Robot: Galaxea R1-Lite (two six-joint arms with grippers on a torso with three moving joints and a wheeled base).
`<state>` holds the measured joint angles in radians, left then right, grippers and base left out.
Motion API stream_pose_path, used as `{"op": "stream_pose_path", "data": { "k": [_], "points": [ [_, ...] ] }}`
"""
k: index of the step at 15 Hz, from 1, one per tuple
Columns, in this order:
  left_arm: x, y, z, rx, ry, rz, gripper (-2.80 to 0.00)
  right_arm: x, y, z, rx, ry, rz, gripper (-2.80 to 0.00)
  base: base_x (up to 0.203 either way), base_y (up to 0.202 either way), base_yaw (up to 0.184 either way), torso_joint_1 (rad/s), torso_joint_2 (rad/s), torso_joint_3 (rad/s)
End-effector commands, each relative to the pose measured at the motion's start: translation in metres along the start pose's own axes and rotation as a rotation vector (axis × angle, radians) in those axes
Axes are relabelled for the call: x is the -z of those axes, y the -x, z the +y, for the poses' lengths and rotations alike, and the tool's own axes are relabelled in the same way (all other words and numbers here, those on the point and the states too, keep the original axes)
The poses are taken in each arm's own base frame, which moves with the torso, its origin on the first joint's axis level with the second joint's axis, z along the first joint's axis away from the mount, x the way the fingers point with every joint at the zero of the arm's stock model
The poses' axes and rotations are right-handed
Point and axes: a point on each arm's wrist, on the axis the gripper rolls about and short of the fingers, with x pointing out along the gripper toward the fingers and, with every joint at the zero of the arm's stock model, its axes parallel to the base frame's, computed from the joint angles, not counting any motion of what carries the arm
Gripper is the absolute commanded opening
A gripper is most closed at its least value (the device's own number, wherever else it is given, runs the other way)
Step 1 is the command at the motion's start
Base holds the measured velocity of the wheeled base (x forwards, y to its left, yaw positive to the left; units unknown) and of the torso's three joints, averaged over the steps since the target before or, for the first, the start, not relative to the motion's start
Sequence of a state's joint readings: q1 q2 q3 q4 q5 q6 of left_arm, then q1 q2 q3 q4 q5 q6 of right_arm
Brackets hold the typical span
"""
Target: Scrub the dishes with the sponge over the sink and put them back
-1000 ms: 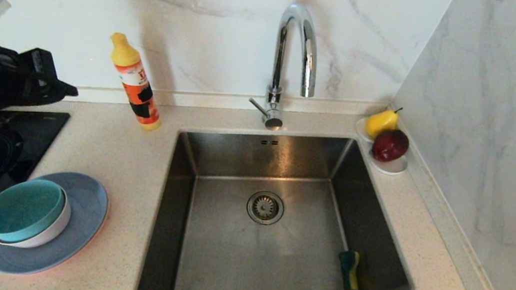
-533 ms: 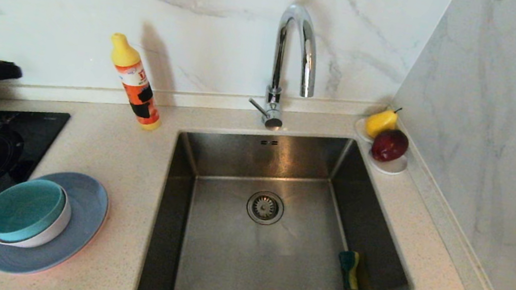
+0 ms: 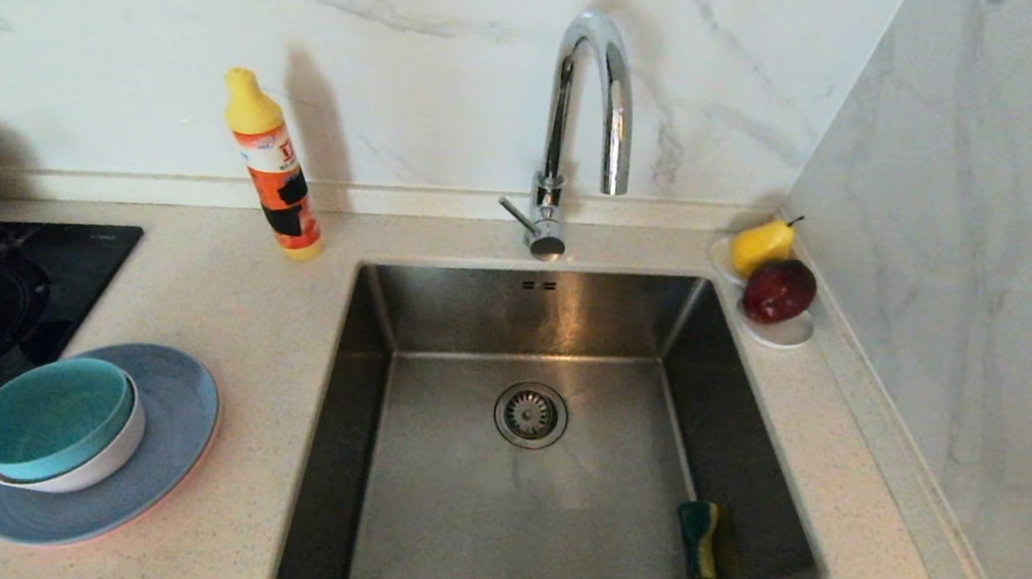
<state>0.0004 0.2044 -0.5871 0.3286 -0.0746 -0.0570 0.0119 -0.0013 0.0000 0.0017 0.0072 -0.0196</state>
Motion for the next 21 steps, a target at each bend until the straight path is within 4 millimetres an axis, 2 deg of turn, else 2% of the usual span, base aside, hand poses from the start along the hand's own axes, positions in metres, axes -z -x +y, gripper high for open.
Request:
{"op": "stream_pose_path", "data": {
  "k": [1,4,6,15,21],
  "points": [
    [0.061,0.012,0.004,-0.055,-0.025,0.019,-2.80,0.000,0.000,0.000,-0.002,0.002,-0.002,-2.80,0.000,0.000,0.000,0.000,0.00,0.000],
    [0.110,-0.018,0.009,-0.089,-0.081,0.092,-2.80,0.000,0.000,0.000,-0.001,0.000,-0.002,-2.80,0.000,0.000,0.000,0.000,0.00,0.000],
    [0.132,-0.028,0.011,-0.075,-0.115,0.092,-2.80,0.000,0.000,0.000,-0.001,0.000,0.000,-2.80,0.000,0.000,0.000,0.000,0.00,0.000],
    [0.129,-0.029,0.011,-0.065,-0.099,0.051,-2.80,0.000,0.000,0.000,-0.004,0.014,-0.001,-2.80,0.000,0.000,0.000,0.000,0.00,0.000],
    [0.129,-0.029,0.011,-0.065,-0.098,0.051,-2.80,0.000,0.000,0.000,0.004,-0.035,-0.002,-2.80,0.000,0.000,0.000,0.000,0.00,0.000]
  ]
}}
